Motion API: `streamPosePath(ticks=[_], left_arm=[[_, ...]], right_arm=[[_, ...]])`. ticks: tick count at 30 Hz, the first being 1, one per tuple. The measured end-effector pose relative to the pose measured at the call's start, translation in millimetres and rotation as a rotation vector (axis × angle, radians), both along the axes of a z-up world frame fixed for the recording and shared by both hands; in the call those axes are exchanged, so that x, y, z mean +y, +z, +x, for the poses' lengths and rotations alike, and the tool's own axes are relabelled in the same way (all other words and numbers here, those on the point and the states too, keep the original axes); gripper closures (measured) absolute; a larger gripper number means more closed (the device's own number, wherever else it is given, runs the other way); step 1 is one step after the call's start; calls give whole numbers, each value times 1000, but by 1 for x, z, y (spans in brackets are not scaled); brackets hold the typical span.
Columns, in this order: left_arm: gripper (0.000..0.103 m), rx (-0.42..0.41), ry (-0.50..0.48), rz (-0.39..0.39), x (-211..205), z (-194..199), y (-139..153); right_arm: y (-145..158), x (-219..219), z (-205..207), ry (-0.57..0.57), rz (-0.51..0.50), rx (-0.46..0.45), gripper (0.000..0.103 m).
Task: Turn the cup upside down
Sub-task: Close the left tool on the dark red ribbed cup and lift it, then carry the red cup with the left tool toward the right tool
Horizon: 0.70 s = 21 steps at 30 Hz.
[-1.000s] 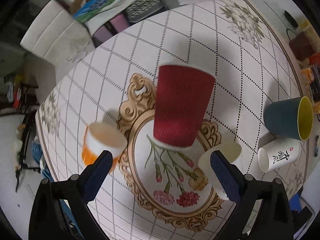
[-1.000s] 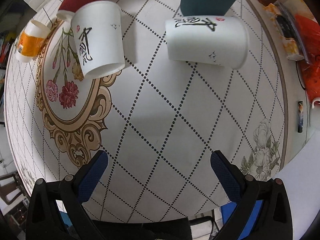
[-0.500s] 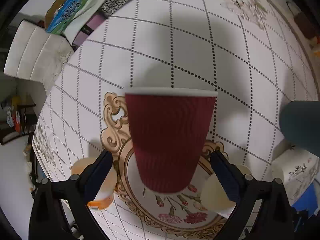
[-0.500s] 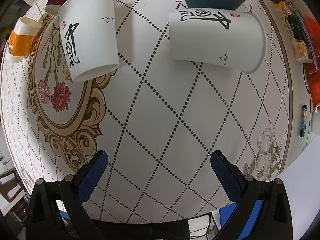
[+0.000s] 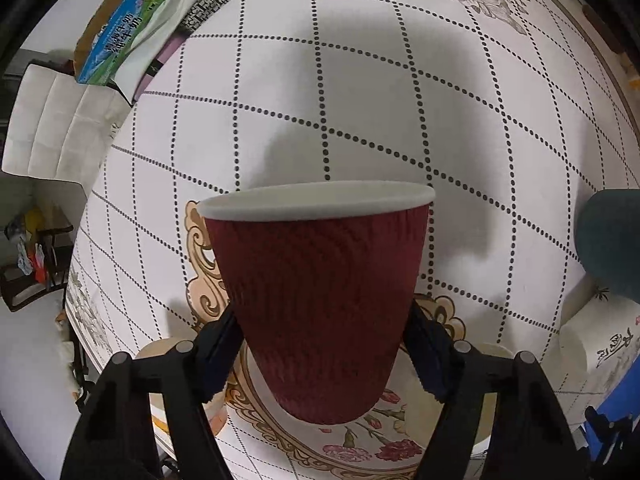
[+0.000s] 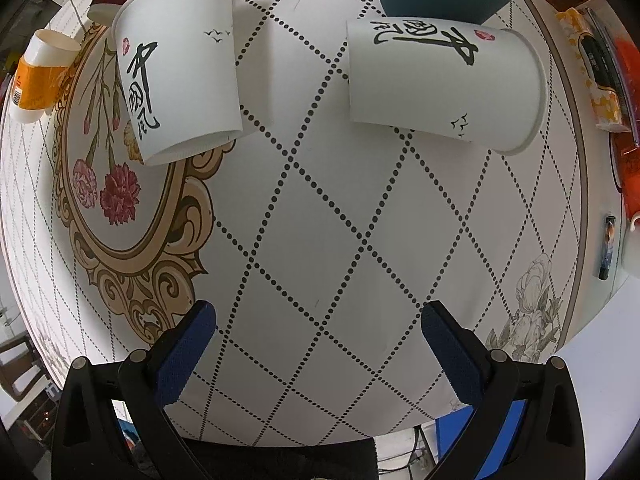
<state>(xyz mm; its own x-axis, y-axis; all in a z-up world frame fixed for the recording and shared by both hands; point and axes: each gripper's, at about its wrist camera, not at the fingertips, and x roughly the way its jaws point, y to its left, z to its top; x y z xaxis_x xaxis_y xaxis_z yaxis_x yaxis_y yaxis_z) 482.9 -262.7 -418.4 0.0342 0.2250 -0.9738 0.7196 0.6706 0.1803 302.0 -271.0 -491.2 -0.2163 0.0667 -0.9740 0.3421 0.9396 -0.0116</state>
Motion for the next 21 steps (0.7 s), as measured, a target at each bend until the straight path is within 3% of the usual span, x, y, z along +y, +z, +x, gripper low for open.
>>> streamPosePath(ticks=[7, 21], left_arm=[[31, -32, 22, -22, 7, 4, 16], [31, -68, 119, -125, 40, -46, 102]], right_arm=[[5, 7, -9, -9, -3, -6, 0], [42, 9, -34, -6, -3, -71, 0]])
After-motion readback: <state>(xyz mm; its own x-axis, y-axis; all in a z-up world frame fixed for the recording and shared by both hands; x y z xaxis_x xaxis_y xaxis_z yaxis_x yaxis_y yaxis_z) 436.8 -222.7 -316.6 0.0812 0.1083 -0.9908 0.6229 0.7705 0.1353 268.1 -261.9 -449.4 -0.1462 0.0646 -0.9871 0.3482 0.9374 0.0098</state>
